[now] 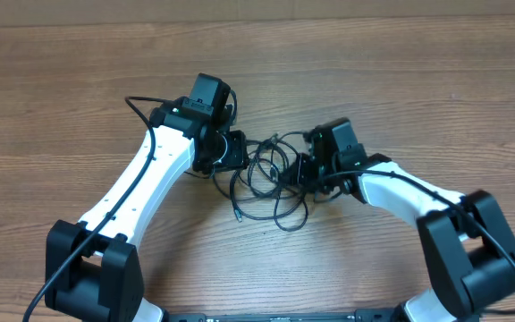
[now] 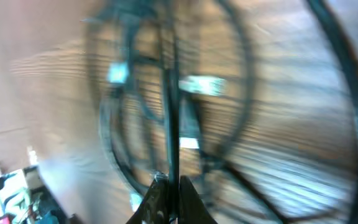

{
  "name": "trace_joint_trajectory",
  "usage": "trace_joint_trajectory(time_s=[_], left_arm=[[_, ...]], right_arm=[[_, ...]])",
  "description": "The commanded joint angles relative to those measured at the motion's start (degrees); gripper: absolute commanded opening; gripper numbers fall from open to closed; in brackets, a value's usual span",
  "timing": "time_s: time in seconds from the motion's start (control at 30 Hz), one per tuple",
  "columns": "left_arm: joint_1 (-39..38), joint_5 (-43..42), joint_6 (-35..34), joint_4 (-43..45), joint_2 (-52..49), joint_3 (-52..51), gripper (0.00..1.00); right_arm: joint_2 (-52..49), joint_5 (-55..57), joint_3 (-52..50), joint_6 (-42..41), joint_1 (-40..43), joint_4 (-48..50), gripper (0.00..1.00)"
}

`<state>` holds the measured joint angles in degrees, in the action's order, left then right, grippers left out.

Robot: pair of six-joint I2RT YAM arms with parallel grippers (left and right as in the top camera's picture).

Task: Untangle cables

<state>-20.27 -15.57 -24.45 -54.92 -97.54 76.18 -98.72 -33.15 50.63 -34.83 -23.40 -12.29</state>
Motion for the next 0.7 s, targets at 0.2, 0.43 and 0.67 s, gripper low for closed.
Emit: trace_joint_trajectory(time_s=[0.2,0.43,0.67], left_arm=[[0.0,0.5,-0.4,-0.3,-0.6,0.0,0.48],[0.0,0.5,-0.4,-0.4,-0.6,0.0,0.48],[0.5,0.3,0.4,0.6,0.2,0.5,0.38]], right_arm=[[12.9,-7.7,9.9,2.3,0.0,0.7,0.04],[18.1,-11.0,11.0,1.8,0.0,5.9,0.04],[19.4,-13.0,11.0,-1.0,0.0,9.1,0.04]])
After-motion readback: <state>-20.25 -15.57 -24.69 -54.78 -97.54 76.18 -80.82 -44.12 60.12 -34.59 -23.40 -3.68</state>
